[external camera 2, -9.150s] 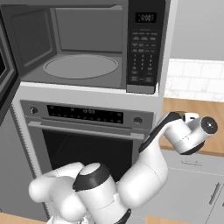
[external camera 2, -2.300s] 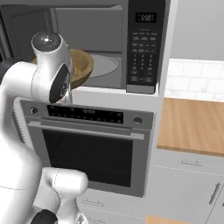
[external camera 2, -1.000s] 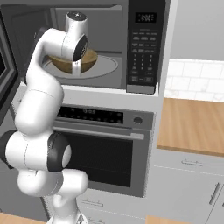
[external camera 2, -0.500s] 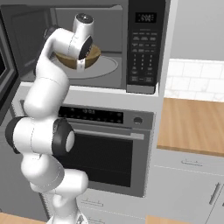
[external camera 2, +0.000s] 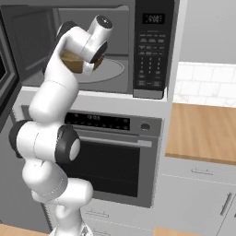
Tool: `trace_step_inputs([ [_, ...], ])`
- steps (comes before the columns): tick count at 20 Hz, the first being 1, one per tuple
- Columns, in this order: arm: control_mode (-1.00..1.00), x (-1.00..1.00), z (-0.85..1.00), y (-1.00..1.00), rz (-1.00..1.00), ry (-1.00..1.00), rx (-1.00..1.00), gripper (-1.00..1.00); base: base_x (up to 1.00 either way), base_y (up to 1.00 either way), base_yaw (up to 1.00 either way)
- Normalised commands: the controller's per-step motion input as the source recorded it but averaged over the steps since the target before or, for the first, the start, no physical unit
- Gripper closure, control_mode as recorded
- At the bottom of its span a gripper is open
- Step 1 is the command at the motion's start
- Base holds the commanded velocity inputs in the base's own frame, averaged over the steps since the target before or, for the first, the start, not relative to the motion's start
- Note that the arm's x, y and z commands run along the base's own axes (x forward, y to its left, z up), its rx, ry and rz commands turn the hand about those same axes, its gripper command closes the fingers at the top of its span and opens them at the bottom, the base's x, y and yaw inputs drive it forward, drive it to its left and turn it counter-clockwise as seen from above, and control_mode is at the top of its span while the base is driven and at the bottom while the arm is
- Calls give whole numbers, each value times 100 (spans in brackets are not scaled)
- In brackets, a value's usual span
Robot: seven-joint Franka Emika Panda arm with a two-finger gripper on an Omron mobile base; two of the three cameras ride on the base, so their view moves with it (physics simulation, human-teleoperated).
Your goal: Open the microwave, place the bowl with waffle inside the microwave, then close the microwave door and turn it on.
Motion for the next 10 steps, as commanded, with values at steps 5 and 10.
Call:
trace_step_inputs([
  [5, -100, -65, 1, -14, 0, -17, 0, -100, 0, 0, 0],
  [10, -100, -100, 6, -8, 0, -19, -1, -100, 0, 0, 0],
])
